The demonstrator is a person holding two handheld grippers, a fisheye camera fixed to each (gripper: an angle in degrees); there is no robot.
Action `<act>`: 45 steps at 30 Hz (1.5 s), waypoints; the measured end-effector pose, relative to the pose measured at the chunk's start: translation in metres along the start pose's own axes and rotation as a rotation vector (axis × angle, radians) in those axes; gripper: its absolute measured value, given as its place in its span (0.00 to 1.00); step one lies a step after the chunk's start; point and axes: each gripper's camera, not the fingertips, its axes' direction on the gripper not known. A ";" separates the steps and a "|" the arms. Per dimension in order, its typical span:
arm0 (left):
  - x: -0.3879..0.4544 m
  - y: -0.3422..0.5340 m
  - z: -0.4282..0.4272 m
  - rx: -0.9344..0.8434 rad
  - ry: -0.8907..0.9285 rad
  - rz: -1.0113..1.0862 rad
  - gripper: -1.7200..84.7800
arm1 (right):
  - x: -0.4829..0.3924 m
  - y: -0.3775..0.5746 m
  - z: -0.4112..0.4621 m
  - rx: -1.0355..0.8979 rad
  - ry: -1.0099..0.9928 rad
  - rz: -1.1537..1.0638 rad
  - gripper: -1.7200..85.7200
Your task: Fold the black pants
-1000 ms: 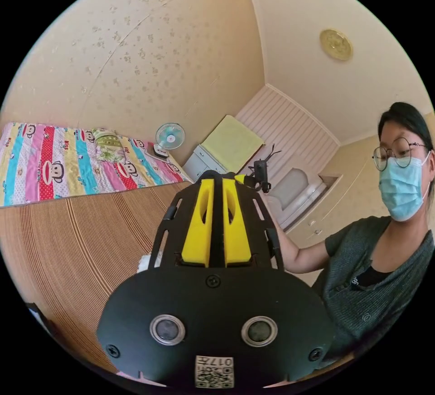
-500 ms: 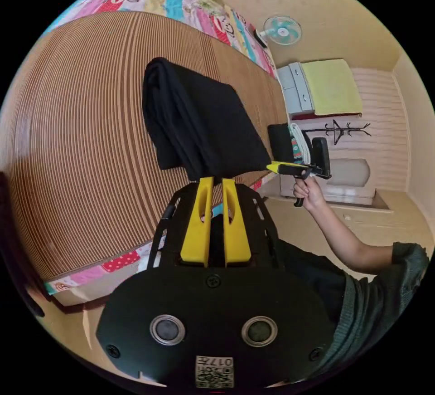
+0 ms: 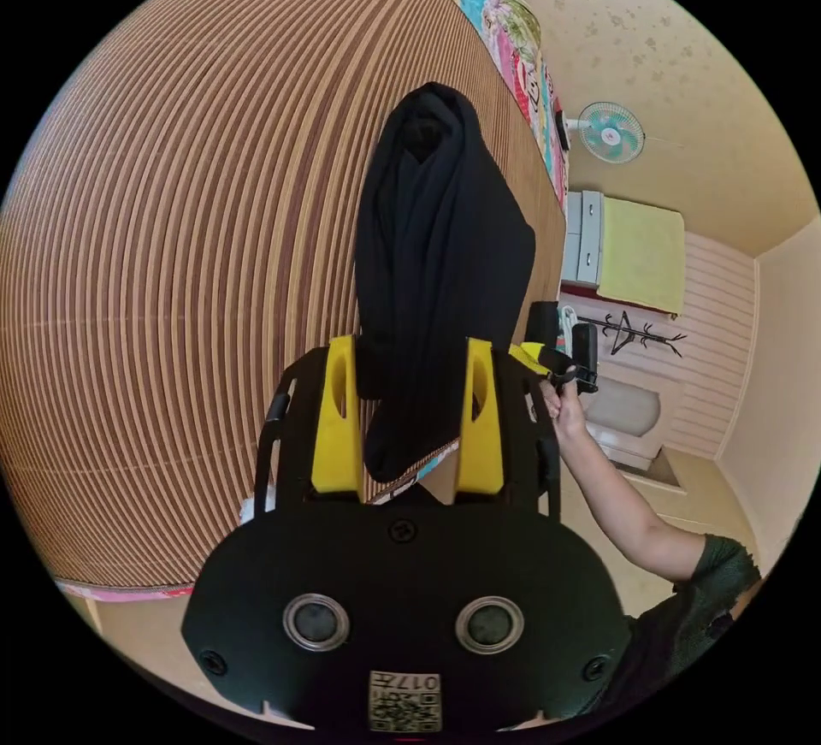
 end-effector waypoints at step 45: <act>-0.105 0.240 -0.010 0.065 -0.265 0.137 0.09 | -0.233 0.086 -0.243 -0.010 0.021 0.197 0.03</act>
